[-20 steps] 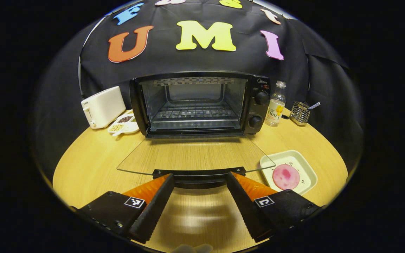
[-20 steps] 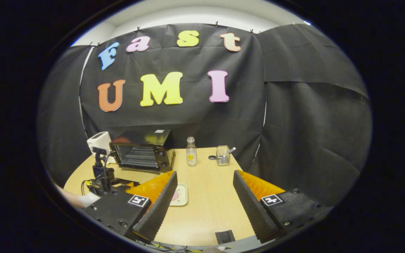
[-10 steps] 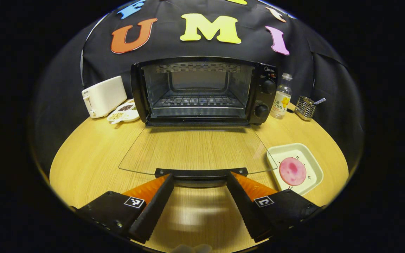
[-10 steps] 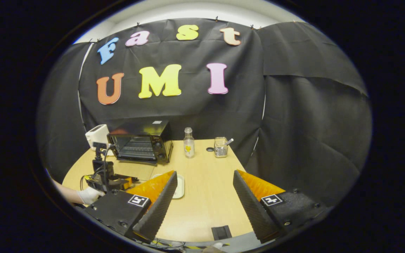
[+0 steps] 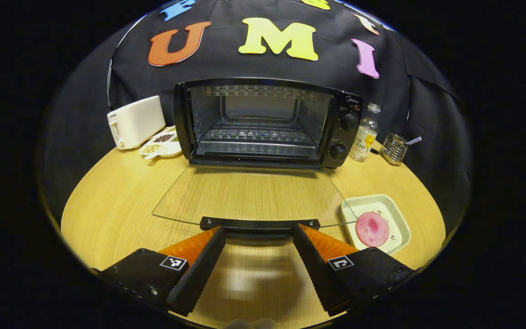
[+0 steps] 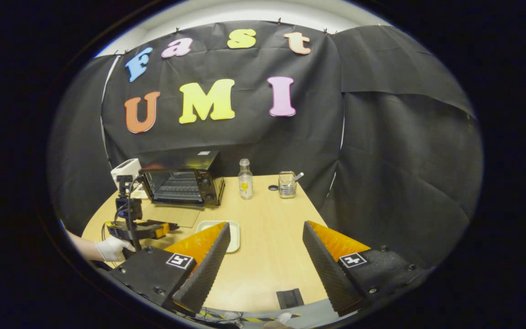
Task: Open the electric oven with the left hand, put the food in, and close the electric oven.
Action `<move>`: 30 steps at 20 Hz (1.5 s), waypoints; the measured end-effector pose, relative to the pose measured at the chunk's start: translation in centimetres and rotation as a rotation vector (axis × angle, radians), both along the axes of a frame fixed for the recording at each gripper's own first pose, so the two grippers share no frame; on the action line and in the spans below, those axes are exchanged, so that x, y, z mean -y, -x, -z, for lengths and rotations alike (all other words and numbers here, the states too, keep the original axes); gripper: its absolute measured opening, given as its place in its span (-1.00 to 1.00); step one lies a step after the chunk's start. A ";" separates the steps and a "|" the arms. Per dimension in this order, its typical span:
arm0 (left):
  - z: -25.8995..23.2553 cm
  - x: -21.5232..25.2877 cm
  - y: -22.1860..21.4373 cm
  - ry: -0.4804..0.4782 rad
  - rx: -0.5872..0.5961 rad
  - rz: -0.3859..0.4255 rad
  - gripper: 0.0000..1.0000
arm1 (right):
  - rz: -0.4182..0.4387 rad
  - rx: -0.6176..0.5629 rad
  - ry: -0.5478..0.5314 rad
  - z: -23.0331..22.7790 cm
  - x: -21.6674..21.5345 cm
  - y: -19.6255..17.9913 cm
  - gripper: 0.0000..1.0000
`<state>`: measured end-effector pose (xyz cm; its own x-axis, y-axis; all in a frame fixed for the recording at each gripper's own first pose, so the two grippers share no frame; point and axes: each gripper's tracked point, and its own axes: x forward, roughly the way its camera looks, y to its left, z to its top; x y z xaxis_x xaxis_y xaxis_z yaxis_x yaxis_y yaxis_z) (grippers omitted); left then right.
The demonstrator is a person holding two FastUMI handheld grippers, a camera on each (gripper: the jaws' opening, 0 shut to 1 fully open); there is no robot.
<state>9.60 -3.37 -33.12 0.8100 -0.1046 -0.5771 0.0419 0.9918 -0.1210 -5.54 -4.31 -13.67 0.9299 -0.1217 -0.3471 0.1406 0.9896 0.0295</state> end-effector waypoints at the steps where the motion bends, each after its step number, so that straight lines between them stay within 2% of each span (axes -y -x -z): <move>1: -0.8 -0.4 0.2 0.001 0.020 -0.001 0.92 | -0.003 -0.003 -0.007 0.5 -0.1 -0.2 0.93; 3: -2.4 -1.1 0.9 -0.002 0.058 0.004 0.92 | -0.003 -0.026 -0.019 1.9 -0.3 -0.6 0.93; 4: -3.4 -1.2 1.5 0.003 0.081 0.012 0.92 | -0.008 -0.040 -0.027 2.7 -0.5 -0.9 1.00; 6: -5.4 -1.7 2.9 0.003 0.122 0.028 0.92 | -0.032 -0.089 -0.051 4.6 -1.3 -1.5 0.93; 10: -9.1 -3.1 5.4 -0.017 0.201 0.034 0.92 | -0.068 -0.158 -0.064 7.9 -2.2 -3.6 0.93; 11: -10.1 -3.4 6.1 -0.018 0.215 0.026 0.91 | -0.078 -0.177 -0.068 8.9 -2.4 -4.2 1.00; 12: -11.1 -3.8 6.8 -0.017 0.230 0.014 0.91 | -0.090 -0.196 -0.074 9.8 -2.7 -4.8 0.93; 17: -16.9 -6.2 9.7 -0.051 0.319 -0.039 0.92 | -0.146 -0.312 -0.126 15.0 -3.7 -8.8 0.92; 21: -20.0 -8.1 11.1 -0.093 0.362 -0.080 0.92 | -0.180 -0.423 -0.226 19.0 -5.3 -12.5 0.76; 24: -20.5 -9.8 11.8 -0.115 0.347 -0.144 0.91 | -0.207 -0.485 -0.238 21.4 -5.8 -15.7 0.63; 28: -20.2 -11.1 11.5 -0.143 0.326 -0.207 0.90 | -0.254 -0.554 -0.224 23.7 -6.5 -18.6 0.56; 30: -20.3 -11.1 11.3 -0.127 0.313 -0.232 0.91 | -0.263 -0.590 -0.272 24.3 -6.8 -19.6 0.46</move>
<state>-1.72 7.71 -12.83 0.9424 0.1573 -0.2953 -0.1689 0.9855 -0.0139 14.02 2.53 -37.95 0.5636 0.2447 -0.7889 -0.0340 0.9612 0.2738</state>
